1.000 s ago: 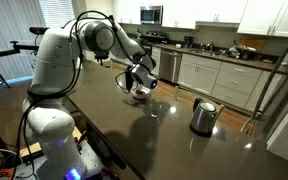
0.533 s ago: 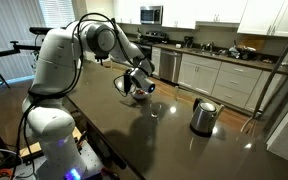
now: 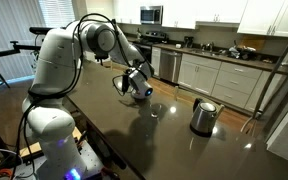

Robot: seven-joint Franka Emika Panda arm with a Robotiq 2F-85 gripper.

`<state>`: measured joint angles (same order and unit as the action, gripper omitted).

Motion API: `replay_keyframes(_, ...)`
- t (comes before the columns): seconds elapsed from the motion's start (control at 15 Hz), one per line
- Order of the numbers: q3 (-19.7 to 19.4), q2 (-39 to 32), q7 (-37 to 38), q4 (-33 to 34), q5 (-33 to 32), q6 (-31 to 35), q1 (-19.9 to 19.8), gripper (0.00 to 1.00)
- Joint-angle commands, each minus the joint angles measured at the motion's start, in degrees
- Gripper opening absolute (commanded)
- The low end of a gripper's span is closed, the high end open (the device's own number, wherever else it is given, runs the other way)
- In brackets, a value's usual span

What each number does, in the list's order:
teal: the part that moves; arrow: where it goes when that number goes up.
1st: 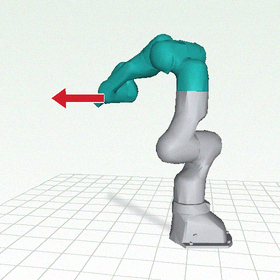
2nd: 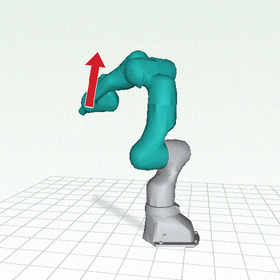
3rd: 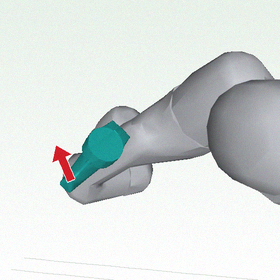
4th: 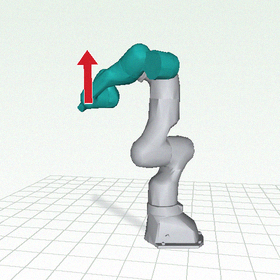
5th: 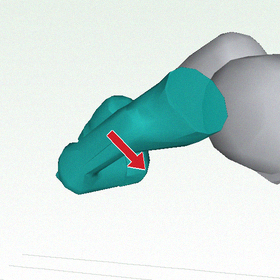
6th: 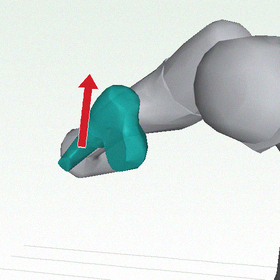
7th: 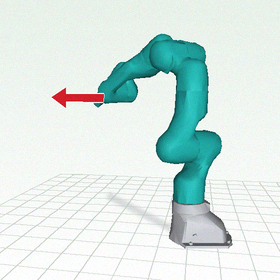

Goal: Move the white mug backwards, pour the contents in the mug into the white bowl

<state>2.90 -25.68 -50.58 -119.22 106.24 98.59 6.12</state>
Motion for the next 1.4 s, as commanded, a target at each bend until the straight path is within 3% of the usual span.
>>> replay_keyframes(0.0, 0.2, 1.7, -2.5, -2.3, 3.6, -3.2, -0.6, 0.08)
replay_keyframes(1.33, -0.7, 1.8, -5.4, -4.3, 7.7, -15.4, -1.6, 0.08)
